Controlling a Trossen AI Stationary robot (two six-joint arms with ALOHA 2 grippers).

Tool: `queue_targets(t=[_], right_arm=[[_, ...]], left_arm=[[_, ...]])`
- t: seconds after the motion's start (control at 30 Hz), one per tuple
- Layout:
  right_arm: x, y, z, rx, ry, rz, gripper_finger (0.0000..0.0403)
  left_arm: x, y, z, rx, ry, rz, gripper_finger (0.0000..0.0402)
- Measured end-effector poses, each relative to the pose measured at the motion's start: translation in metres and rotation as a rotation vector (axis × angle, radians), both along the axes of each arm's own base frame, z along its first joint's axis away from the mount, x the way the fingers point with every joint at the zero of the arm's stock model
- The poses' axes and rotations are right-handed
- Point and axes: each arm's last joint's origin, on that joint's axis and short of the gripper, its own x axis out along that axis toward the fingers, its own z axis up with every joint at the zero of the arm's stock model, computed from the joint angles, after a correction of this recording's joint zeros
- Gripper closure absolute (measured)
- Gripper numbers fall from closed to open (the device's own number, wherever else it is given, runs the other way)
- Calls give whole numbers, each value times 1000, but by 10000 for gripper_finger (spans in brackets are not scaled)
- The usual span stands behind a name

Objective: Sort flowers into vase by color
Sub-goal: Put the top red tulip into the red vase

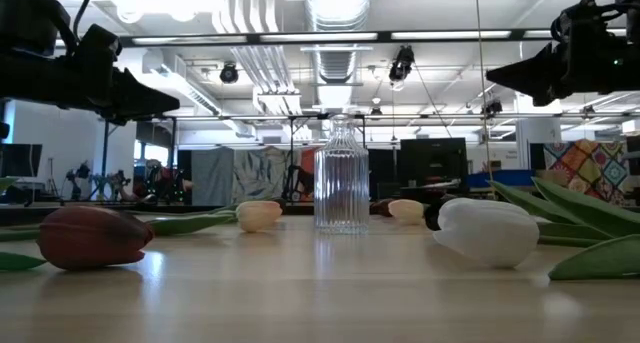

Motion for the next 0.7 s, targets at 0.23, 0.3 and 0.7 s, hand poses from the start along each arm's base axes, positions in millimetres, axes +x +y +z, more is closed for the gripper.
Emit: queue_targets(t=[0.23, 0.3, 0.7], right_arm=[[1, 1, -6, 84, 34, 34, 394], [1, 1, -6, 135, 17, 41, 394], [1, 0, -1, 159, -40, 10, 394]], left_arm=[[0, 0, 0, 0, 0, 0, 366], [0, 0, 0, 0, 0, 0, 366], [0, 0, 0, 0, 0, 0, 366]])
